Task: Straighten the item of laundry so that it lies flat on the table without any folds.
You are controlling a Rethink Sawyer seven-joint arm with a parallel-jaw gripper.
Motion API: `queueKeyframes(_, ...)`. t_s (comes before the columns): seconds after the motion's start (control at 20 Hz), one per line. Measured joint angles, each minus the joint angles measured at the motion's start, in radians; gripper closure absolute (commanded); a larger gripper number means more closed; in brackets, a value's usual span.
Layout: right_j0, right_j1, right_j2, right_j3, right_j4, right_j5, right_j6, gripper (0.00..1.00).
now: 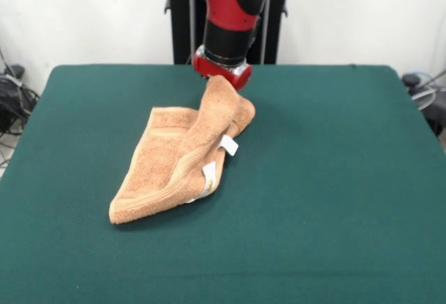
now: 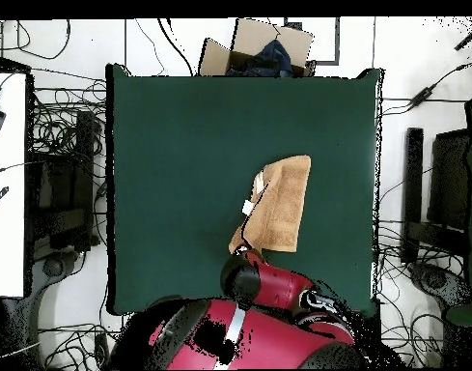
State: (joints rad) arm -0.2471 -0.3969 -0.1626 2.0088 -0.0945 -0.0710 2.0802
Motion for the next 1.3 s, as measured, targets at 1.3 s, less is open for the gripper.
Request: queueKeyframes(1.3, 0.060, -0.066, -0.007, 0.030, 0.029, 0.053, 0.000, 1.00)
